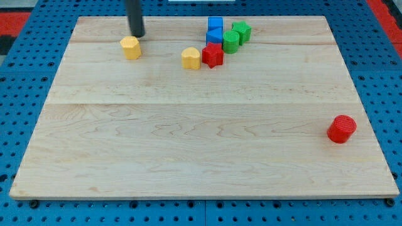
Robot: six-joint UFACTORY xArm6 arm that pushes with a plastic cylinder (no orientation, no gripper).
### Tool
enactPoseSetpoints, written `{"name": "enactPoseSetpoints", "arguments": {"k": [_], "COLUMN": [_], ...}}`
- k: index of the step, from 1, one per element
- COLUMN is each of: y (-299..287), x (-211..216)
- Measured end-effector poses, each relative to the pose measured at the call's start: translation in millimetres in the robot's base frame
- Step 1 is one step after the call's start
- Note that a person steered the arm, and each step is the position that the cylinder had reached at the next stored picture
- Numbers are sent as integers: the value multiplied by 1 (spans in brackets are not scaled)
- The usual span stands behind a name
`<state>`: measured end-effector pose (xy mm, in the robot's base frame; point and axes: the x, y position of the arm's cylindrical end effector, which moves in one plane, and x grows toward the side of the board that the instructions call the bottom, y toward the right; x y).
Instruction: Move the red star to the right side of the yellow hexagon
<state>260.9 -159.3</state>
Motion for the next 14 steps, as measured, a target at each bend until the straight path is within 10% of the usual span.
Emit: {"name": "enactPoseSetpoints", "arguments": {"k": [7,14], "y": [237,195], "x": [35,84]}}
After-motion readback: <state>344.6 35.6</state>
